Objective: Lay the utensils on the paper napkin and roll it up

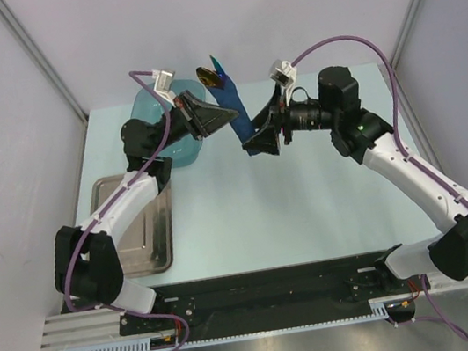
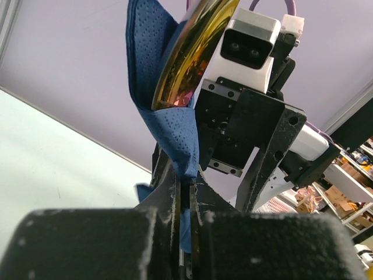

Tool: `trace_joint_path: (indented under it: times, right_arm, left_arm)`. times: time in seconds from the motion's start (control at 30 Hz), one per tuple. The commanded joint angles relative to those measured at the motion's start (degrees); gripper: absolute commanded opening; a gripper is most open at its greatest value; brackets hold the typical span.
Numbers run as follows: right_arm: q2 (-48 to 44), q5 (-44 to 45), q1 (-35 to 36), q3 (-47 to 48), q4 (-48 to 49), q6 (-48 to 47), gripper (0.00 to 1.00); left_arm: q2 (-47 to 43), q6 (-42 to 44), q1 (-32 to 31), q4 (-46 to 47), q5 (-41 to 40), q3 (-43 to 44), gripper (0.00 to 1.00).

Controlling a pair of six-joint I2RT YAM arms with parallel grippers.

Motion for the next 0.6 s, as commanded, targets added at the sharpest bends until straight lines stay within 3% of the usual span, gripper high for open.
trace_joint_path:
  times: [0.0, 0.13, 0.23, 0.33, 0.47, 0.53, 0.57]
  right_arm:
    - [0.7, 2.0, -0.2, 3.0, 3.6, 0.7, 0.77]
    - [1.7, 2.1, 0.1, 2.8, 4.2, 0.3, 0.74]
    - [2.2, 2.1, 0.8, 2.6, 4.8, -0.4, 0.62]
    - [2.3, 1.9, 1.3, 2.0, 4.5, -1.5, 0.43]
    - [2.1, 1.0, 1.2, 1.8, 5.0, -1.2, 0.00]
    - [2.2, 0.1, 0.9, 1.9, 5.9, 0.2, 0.00]
    - [2.2, -0.5, 0.5, 1.9, 6.0, 1.0, 0.00]
  left_arm:
    - [-1.9, -0.4, -1.0, 3.9, -1.9, 2.4, 0.00]
    - [-1.8, -0.1, -1.5, 3.4, -2.3, 2.8, 0.00]
    - [-1.7, 0.0, -1.8, 2.8, -2.5, 3.5, 0.00]
    - [-1.6, 0.3, -1.8, 2.0, -3.0, 3.9, 0.00]
    - [-1.6, 0.8, -1.8, 1.3, -3.1, 3.9, 0.01]
    - [-1.7, 1.0, -1.8, 0.9, -3.3, 3.6, 0.09]
    - [-1.9, 1.2, -1.7, 0.8, -3.2, 3.2, 0.29]
